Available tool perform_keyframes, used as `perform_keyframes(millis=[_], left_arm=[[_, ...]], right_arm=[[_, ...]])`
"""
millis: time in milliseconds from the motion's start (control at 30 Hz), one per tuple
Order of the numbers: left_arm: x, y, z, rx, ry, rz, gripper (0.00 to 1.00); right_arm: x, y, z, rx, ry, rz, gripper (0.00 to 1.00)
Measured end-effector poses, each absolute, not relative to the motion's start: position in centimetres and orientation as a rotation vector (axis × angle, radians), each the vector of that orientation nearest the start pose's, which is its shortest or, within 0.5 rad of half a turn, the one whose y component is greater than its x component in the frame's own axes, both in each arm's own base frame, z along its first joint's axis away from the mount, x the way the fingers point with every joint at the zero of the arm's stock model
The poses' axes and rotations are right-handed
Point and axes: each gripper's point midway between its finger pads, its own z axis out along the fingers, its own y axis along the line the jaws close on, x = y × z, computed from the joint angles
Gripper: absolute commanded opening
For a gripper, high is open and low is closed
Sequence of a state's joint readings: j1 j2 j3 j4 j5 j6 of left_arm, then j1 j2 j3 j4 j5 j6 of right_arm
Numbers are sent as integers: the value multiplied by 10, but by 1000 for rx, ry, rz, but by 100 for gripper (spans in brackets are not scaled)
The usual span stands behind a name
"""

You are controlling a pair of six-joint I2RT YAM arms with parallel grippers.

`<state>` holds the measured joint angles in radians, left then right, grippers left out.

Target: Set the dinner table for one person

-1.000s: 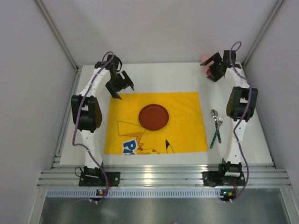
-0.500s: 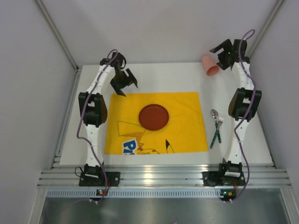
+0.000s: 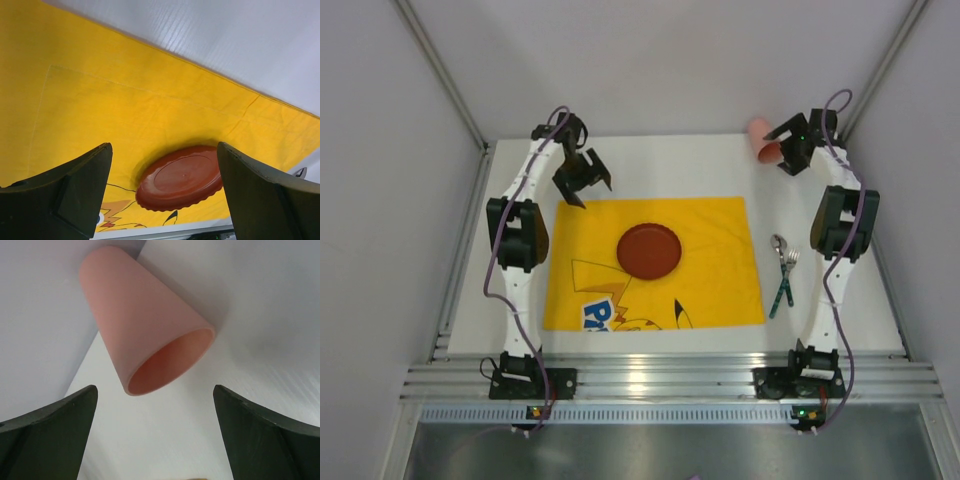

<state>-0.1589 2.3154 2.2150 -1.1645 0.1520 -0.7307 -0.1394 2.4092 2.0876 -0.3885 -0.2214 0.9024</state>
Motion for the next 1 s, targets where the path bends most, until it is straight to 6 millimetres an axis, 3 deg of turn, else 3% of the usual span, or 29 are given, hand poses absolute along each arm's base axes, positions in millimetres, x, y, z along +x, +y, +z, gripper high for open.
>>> perform_keyframes(millis=[167, 333, 400, 500, 600, 633, 700, 800, 1000], left_arm=[[478, -131, 101, -786, 2797, -392, 90], [476, -128, 100, -776, 2806, -374, 90], [475, -126, 100, -771, 2809, -361, 90], [474, -121, 98, -776, 2810, -343, 90], [470, -115, 93, -792, 2822, -314, 90], [469, -114, 91, -795, 2827, -308, 90], [467, -112, 88, -801, 2833, -298, 90], [464, -110, 86, -805, 2839, -290, 90], [455, -110, 88, -776, 2849, -300, 89]], right_arm=[[651, -15, 111, 1033, 2013, 682, 100], [688, -12, 131, 1007, 1894, 745, 96], [698, -12, 128, 1022, 1861, 771, 92], [708, -10, 111, 1064, 1828, 805, 80], [715, -5, 87, 1113, 1817, 833, 47], [717, -2, 81, 1134, 1809, 855, 21], [727, 5, 98, 1102, 1751, 930, 0], [730, 5, 128, 1068, 1704, 938, 0], [699, -9, 127, 1041, 1851, 788, 0]])
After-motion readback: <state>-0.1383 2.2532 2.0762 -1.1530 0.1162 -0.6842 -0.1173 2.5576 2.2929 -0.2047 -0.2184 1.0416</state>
